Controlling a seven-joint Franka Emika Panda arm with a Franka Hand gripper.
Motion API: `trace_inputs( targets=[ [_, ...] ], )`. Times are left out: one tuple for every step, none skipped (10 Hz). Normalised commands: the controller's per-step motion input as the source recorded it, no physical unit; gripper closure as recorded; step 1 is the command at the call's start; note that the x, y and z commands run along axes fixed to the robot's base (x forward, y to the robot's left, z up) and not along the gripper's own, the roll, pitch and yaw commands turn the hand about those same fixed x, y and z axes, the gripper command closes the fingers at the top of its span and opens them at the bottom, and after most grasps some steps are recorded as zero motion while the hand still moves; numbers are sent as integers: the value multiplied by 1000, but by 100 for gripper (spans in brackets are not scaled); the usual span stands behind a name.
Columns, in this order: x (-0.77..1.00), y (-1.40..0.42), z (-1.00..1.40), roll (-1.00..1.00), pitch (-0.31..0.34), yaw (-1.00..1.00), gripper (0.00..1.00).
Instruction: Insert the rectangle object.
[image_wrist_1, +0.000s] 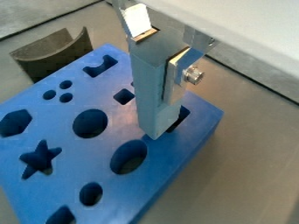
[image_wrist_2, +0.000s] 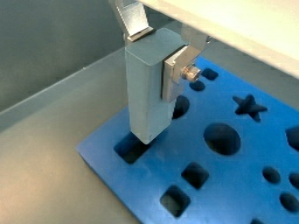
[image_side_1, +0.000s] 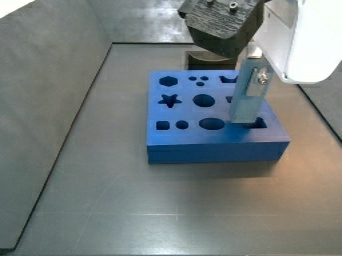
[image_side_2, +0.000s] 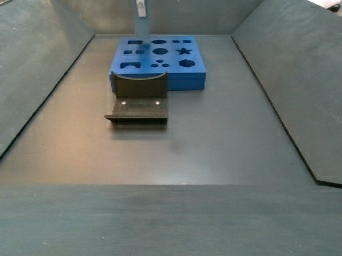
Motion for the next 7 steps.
trace_inputs(
  targets=[
    [794, 0, 0, 0, 311, -23, 100],
    [769, 0, 0, 6, 311, -26, 100],
    [806, 0, 0, 11, 331, 0, 100],
    [857, -91, 0, 69, 331, 0, 100],
    [360, 0, 0, 87, 153, 0, 100],
    [54, 0, 0, 0, 0, 40, 100],
    [43, -106, -26, 0, 0, 0, 100]
  ],
)
